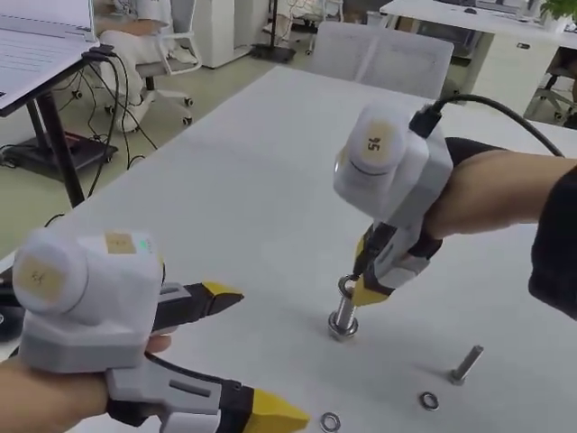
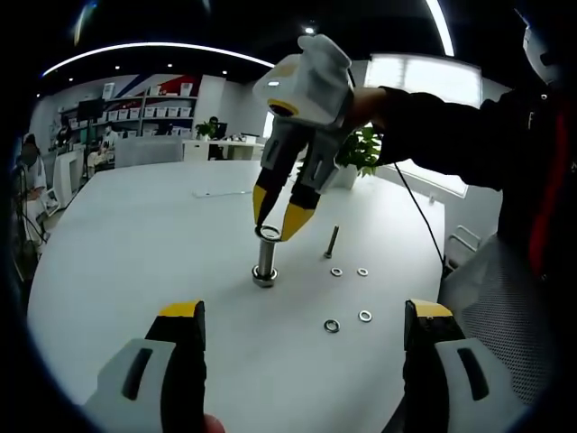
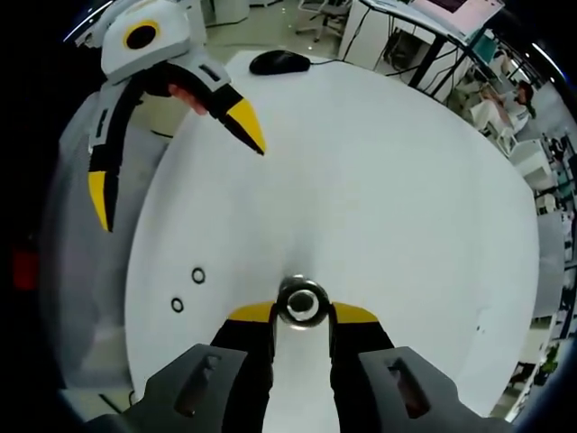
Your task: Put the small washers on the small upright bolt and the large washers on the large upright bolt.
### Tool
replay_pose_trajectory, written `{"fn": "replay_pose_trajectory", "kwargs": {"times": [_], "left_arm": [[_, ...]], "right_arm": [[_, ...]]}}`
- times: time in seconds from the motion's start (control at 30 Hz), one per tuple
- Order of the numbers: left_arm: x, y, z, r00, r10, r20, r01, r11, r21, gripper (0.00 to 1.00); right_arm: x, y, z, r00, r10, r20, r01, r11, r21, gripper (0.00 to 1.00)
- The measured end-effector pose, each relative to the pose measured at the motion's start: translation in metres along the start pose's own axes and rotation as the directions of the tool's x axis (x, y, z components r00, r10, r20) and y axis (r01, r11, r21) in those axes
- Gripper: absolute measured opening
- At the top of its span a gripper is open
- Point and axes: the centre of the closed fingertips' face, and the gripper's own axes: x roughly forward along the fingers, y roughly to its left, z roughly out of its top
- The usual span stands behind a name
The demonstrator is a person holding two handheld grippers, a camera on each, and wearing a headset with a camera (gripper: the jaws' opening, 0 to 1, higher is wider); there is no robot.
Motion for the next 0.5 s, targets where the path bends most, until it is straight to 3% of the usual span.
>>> {"fn": "replay_pose_trajectory", "kwargs": {"times": [0.5], "left_arm": [[0.002,0.000,-0.003,1.0000,0.004,0.001,-0.004,1.000,-0.006,0.91]], "right_arm": [[0.015,0.001,-0.006,0.9996,0.020,-0.019,-0.020,1.000,0.009,0.23]]}}
